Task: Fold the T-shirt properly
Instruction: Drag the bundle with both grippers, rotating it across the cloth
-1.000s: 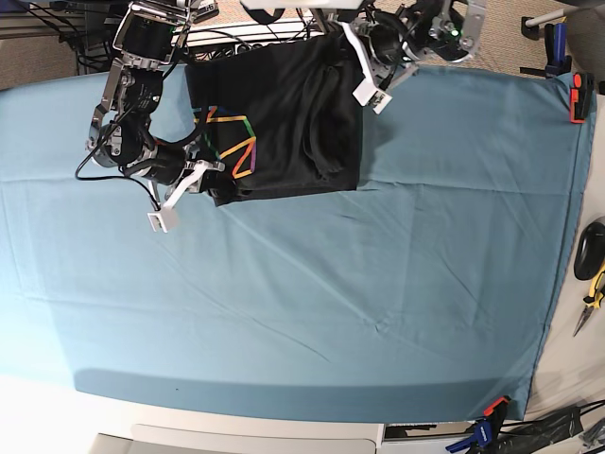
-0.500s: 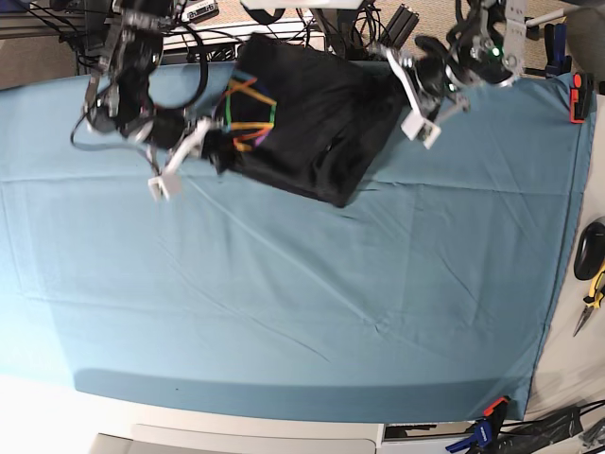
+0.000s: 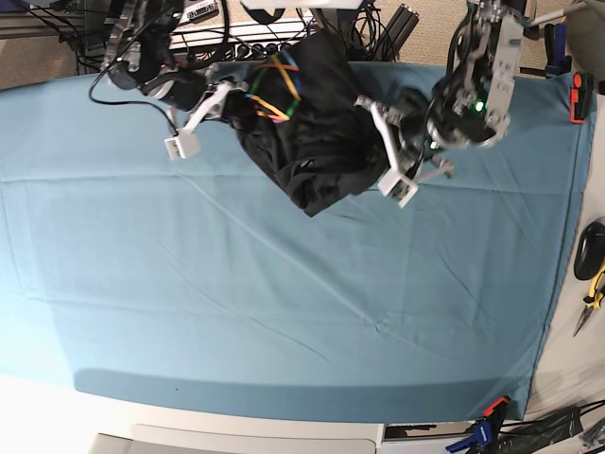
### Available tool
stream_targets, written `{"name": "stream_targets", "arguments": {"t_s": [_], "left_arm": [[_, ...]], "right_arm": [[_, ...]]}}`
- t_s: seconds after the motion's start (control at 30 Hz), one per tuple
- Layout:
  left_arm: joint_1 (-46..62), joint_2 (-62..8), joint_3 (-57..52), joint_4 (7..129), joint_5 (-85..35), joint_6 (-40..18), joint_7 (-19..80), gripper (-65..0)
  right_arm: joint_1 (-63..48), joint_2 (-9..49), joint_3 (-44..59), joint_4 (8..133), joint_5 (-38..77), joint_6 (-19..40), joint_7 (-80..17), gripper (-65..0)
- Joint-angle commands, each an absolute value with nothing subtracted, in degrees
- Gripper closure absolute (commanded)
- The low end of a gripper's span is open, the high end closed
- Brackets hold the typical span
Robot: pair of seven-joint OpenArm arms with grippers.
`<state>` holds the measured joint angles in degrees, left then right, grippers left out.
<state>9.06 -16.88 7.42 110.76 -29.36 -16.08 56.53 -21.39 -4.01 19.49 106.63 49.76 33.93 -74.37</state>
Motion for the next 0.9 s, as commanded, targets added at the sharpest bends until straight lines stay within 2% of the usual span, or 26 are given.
{"name": "stream_targets", "arguments": {"t_s": [0.0, 0.23, 0.47, 0.63, 0.87], "left_arm": [[7.09, -17.32, 7.9, 110.74, -30.0, -16.05, 55.18, 0.0], [-5.13, -20.16, 13.61, 103.26, -29.98, -16.03, 55.31, 0.0], [-14.68, -20.14, 16.75, 94.96, -31.75, -16.05, 55.66, 0.0], [-15.14, -20.14, 17.5, 92.49, -31.73, -16.08, 55.99, 0.0], [-13.28, -19.99, 17.5, 91.98, -32.84, -16.56, 56.07, 0.0]], "right_arm": [[-21.28, -4.58, 19.49, 107.68, 51.64, 34.28, -73.52, 0.0], [-22.35, -6.2, 19.44, 107.68, 54.02, 35.27, -73.73, 0.0], [-23.0, -6.2, 19.99, 107.68, 53.49, 36.27, -71.53, 0.0], [-22.96, -6.2, 24.18, 107.68, 49.87, 36.18, -65.78, 0.0], [-20.91, -6.15, 33.45, 107.68, 50.5, 35.97, -65.12, 0.0]]}}
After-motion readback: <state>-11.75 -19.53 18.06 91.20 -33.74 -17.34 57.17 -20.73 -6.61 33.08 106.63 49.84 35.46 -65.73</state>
